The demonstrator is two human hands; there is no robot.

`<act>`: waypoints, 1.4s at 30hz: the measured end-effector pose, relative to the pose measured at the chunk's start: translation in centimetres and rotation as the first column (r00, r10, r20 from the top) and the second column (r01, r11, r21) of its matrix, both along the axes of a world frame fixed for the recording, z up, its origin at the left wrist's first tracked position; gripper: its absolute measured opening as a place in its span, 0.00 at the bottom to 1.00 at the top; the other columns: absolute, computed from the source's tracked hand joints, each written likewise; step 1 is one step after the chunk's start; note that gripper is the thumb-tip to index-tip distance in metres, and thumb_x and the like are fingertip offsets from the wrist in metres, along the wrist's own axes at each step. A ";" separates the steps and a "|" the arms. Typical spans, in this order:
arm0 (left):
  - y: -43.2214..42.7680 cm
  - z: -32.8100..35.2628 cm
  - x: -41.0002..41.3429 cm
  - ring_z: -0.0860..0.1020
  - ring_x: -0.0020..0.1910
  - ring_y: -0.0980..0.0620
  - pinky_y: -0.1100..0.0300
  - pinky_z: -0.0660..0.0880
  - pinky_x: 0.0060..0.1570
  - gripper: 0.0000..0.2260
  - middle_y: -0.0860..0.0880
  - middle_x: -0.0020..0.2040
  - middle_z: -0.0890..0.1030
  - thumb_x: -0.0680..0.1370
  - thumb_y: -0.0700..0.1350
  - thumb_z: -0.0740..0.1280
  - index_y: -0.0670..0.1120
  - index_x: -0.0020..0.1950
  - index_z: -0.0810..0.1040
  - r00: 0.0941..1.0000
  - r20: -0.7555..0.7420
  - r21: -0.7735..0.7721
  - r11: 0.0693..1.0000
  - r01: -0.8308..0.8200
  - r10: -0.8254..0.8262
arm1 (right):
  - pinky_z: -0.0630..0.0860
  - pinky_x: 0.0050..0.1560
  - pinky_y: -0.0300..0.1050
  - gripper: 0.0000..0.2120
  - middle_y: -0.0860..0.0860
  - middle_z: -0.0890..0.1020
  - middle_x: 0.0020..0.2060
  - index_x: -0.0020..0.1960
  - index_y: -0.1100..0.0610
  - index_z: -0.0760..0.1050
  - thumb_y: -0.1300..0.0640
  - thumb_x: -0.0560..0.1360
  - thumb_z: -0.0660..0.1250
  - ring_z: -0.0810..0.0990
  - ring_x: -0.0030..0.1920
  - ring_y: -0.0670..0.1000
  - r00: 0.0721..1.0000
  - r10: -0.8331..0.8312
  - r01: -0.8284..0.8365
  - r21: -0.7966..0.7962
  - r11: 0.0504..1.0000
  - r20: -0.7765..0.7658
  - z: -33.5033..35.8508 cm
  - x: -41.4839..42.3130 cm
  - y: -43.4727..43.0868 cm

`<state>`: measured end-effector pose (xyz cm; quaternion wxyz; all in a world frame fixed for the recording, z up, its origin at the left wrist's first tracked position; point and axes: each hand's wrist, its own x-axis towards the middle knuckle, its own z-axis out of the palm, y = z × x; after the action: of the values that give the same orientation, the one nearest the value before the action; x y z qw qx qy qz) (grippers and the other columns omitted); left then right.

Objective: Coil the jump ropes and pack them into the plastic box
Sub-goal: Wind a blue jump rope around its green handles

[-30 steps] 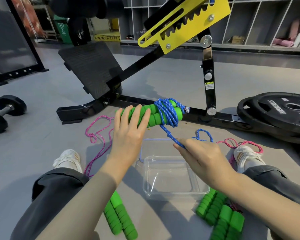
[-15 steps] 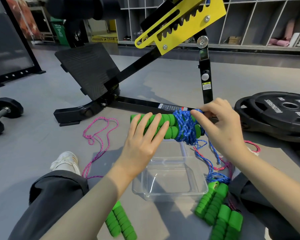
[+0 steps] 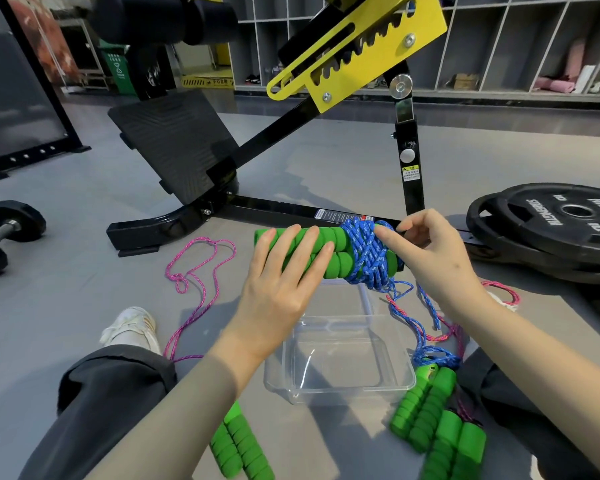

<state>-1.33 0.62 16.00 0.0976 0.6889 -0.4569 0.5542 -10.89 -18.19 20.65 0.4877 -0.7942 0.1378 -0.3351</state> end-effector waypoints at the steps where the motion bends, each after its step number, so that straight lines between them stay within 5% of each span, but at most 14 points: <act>1: 0.0 0.0 0.0 0.72 0.60 0.38 0.42 0.64 0.64 0.14 0.37 0.58 0.79 0.77 0.31 0.64 0.40 0.62 0.75 1.000 -0.001 -0.004 1.000 0.003 -0.003 | 0.66 0.41 0.40 0.12 0.50 0.73 0.37 0.37 0.53 0.73 0.47 0.70 0.71 0.71 0.44 0.51 0.999 -0.009 0.008 -0.017 1.000 -0.032 0.1 0.0 0.0; 7: -0.2 0.0 -0.1 0.72 0.60 0.38 0.42 0.63 0.65 0.15 0.38 0.58 0.79 0.76 0.31 0.65 0.40 0.62 0.75 1.000 -0.012 -0.021 1.000 0.015 -0.015 | 0.68 0.38 0.30 0.11 0.52 0.71 0.41 0.37 0.56 0.75 0.50 0.72 0.71 0.71 0.43 0.51 0.999 -0.005 0.005 0.007 1.000 -0.046 0.6 -0.1 0.5; 12: -0.3 0.0 -0.3 0.72 0.60 0.39 0.42 0.64 0.64 0.13 0.38 0.58 0.80 0.80 0.31 0.58 0.40 0.62 0.75 0.999 -0.042 -0.021 1.000 0.024 -0.025 | 0.73 0.44 0.51 0.09 0.50 0.76 0.35 0.39 0.59 0.77 0.54 0.72 0.71 0.75 0.42 0.55 0.991 -0.099 0.117 -0.223 0.968 0.090 0.1 -0.3 0.8; 18: -0.5 -0.1 -0.5 0.72 0.58 0.39 0.42 0.64 0.63 0.18 0.38 0.57 0.80 0.80 0.30 0.53 0.39 0.57 0.81 0.999 -0.043 -0.037 0.999 0.020 -0.022 | 0.68 0.41 0.52 0.10 0.51 0.77 0.31 0.35 0.60 0.77 0.54 0.71 0.70 0.72 0.37 0.54 0.965 -0.167 0.247 -0.483 0.840 0.201 -0.6 -0.3 0.8; 30: 0.1 -0.5 0.3 0.71 0.60 0.38 0.42 0.63 0.66 0.16 0.38 0.59 0.78 0.76 0.29 0.63 0.40 0.61 0.76 0.999 -0.037 -0.037 0.999 -0.037 0.036 | 0.63 0.56 0.46 0.13 0.53 0.77 0.53 0.38 0.59 0.79 0.51 0.74 0.63 0.66 0.57 0.50 0.987 -0.028 0.106 -0.515 0.851 0.157 -1.0 -0.2 1.3; 35: 0.1 -0.5 0.2 0.71 0.61 0.39 0.43 0.60 0.68 0.16 0.38 0.61 0.75 0.76 0.30 0.64 0.40 0.62 0.75 0.999 -0.030 -0.035 0.999 -0.029 0.028 | 0.57 0.55 0.29 0.04 0.49 0.73 0.57 0.39 0.55 0.80 0.58 0.72 0.70 0.62 0.61 0.47 0.999 -0.048 0.044 -0.267 0.963 -0.006 0.1 -0.3 1.3; 40: 0.2 -0.4 0.2 0.71 0.61 0.39 0.43 0.61 0.67 0.15 0.38 0.59 0.79 0.76 0.31 0.65 0.40 0.62 0.75 0.999 -0.035 -0.024 0.999 -0.031 0.031 | 0.68 0.64 0.51 0.06 0.47 0.74 0.50 0.36 0.46 0.79 0.55 0.69 0.74 0.69 0.63 0.55 0.994 0.027 -0.029 -0.015 0.999 -0.107 0.9 -0.3 0.6; 42: 0.1 -0.5 0.1 0.71 0.61 0.39 0.43 0.61 0.67 0.15 0.38 0.59 0.79 0.76 0.31 0.65 0.40 0.62 0.74 0.999 -0.031 -0.012 1.000 -0.029 0.029 | 0.70 0.62 0.50 0.06 0.48 0.75 0.50 0.35 0.46 0.80 0.54 0.67 0.75 0.69 0.62 0.55 0.989 0.037 -0.033 0.034 0.999 -0.141 1.0 -0.3 0.4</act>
<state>-1.19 0.75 15.51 0.1009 0.7032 -0.4419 0.5477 -11.17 -17.78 21.60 0.4950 -0.8105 0.1635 -0.2670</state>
